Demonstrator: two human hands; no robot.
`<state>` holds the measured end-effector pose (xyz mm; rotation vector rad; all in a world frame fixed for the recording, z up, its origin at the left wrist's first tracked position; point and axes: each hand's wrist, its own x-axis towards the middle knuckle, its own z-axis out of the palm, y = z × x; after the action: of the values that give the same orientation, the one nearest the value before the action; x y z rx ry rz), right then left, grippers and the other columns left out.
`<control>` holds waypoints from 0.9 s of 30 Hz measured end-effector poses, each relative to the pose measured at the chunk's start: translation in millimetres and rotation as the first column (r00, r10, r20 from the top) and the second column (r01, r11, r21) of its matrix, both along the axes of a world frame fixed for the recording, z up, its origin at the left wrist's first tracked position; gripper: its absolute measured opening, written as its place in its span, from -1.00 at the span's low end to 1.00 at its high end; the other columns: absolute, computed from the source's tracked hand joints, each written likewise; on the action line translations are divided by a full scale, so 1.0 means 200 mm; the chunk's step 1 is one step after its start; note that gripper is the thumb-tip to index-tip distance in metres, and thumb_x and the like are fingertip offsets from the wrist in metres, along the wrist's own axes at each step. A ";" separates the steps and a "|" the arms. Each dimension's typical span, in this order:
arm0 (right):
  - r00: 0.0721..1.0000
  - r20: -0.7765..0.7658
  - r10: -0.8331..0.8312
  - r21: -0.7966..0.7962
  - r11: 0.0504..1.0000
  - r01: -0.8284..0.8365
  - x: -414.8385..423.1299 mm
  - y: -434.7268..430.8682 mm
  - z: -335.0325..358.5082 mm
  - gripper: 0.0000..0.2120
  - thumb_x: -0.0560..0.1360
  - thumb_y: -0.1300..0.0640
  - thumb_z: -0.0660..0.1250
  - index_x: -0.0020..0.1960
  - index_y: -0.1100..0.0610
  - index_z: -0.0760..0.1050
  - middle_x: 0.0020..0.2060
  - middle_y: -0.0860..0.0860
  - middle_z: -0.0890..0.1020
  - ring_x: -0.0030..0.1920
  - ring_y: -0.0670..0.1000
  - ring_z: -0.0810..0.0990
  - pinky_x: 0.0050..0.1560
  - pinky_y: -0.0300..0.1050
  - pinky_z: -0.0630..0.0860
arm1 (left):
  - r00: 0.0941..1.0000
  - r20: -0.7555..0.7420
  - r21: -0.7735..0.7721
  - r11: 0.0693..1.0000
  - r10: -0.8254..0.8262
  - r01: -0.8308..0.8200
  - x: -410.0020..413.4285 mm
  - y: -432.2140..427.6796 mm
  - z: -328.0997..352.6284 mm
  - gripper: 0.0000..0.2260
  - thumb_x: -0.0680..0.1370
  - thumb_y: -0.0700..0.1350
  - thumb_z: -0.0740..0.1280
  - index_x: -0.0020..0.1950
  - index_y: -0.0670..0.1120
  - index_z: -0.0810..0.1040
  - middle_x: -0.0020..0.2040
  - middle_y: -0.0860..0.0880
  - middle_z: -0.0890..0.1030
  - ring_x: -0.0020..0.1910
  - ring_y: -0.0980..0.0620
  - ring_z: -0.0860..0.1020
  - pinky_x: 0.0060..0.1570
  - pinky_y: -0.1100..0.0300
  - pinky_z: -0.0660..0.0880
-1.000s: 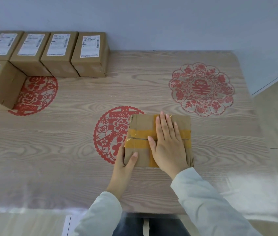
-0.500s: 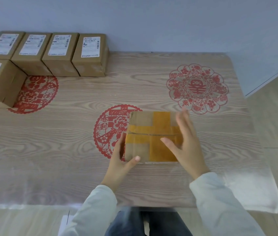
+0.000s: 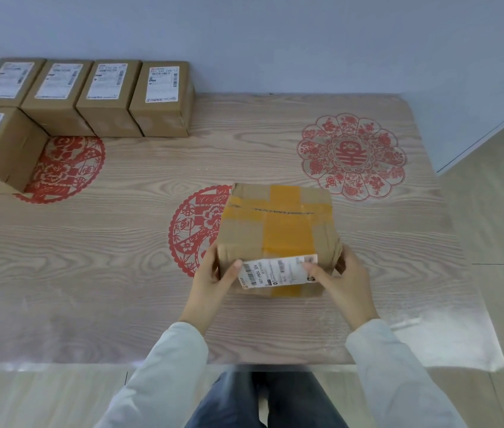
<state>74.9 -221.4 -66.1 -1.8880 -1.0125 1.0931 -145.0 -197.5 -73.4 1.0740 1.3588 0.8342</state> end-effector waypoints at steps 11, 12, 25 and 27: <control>0.991 0.128 -0.023 -0.175 0.983 0.046 -0.01 0.10 0.10 -0.66 0.43 -0.29 0.28 -0.17 -0.01 0.52 -0.25 -0.09 0.63 -0.19 -0.11 0.57 -0.10 -0.07 0.50 | 0.998 0.061 -0.188 0.982 0.034 -0.022 0.08 0.03 0.03 -0.78 0.58 0.06 0.25 0.22 0.18 0.40 0.00 0.15 0.67 0.02 0.14 0.62 0.04 0.19 0.51; 0.990 0.140 -0.031 -0.182 0.982 0.056 -0.01 0.11 0.09 -0.62 0.44 -0.31 0.26 -0.17 0.01 0.53 -0.25 -0.08 0.63 -0.19 -0.10 0.56 -0.10 -0.06 0.50 | 0.998 0.057 -0.196 0.980 0.036 -0.025 0.08 0.03 0.03 -0.79 0.58 0.05 0.25 0.21 0.17 0.40 -0.01 0.15 0.67 0.00 0.15 0.63 0.00 0.22 0.50; 0.794 0.592 0.137 -0.135 0.988 -0.070 -0.07 0.12 0.08 -0.24 0.54 -0.25 0.08 0.55 0.15 -0.06 0.54 0.13 0.05 0.54 0.14 -0.02 0.45 0.11 0.17 | 0.999 -0.010 -0.236 0.971 0.033 -0.034 0.09 0.09 0.06 -0.54 0.57 0.14 0.22 0.44 0.05 0.30 0.24 0.06 0.57 0.17 0.10 0.54 0.15 0.14 0.46; 0.635 0.726 0.263 -0.115 0.957 -0.266 -0.12 0.12 0.08 -0.26 0.57 -0.25 -0.05 0.55 0.16 -0.21 0.54 0.08 -0.16 0.52 0.08 -0.28 0.52 0.03 -0.13 | 0.999 -0.009 -0.220 0.975 0.042 -0.043 0.09 0.09 0.06 -0.55 0.59 0.11 0.21 0.46 0.07 0.29 0.21 0.10 0.57 0.13 0.15 0.54 0.03 0.23 0.47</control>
<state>50.1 -198.0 -49.4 -2.2799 -1.7878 0.4169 -127.4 -178.9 -61.1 0.8777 1.4454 0.6939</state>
